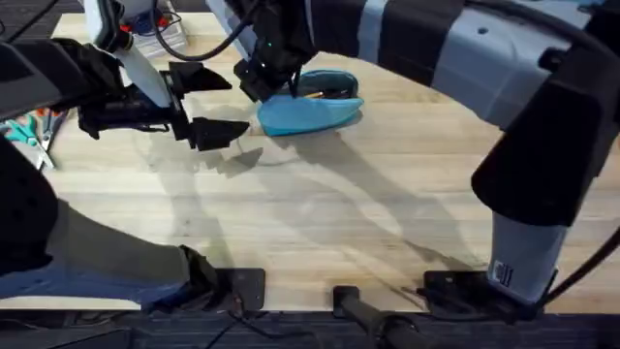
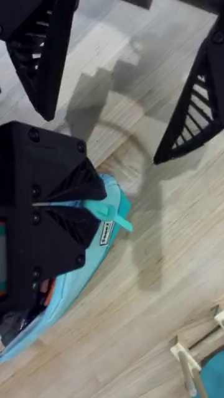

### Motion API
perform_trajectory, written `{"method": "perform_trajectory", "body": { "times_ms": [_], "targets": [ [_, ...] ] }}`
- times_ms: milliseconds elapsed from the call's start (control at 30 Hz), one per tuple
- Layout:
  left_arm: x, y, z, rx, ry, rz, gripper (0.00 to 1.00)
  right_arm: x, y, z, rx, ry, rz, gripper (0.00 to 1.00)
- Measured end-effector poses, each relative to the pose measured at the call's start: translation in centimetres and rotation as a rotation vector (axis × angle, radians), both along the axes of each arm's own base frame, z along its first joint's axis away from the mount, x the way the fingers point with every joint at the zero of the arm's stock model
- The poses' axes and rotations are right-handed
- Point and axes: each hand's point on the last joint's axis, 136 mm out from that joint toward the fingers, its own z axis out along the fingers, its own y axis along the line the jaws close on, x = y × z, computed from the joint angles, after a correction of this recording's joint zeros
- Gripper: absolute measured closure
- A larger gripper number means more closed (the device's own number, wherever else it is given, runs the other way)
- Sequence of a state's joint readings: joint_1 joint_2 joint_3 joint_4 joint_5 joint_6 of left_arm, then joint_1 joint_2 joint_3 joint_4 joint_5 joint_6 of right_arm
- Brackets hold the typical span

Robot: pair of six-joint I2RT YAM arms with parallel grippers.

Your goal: Unzip the bag, pick up the pens from the table one at a time and place them inside, then zip the bag closed.

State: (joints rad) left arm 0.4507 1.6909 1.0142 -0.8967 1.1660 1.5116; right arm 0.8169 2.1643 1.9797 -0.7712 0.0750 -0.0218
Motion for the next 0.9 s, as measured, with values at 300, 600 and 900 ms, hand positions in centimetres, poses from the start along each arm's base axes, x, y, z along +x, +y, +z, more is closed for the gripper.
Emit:
{"method": "perform_trajectory", "body": {
  "times_ms": [300,600,900],
  "targets": [
    [0.6,0.3,0.0,0.019,-0.04,0.0,0.008,0.0,0.0,0.0,0.0,0.0,0.0,0.97],
    [1.3,0.6,0.1,0.044,-0.09,0.0,0.008,0.0,0.0,0.0,0.0,0.0,0.0,0.97],
    [1.5,0.4,-1.7,-0.012,-0.036,-0.002,0.007,0.0,0.0,0.0,0.0,0.0,0.0,0.97]
  ]
}}
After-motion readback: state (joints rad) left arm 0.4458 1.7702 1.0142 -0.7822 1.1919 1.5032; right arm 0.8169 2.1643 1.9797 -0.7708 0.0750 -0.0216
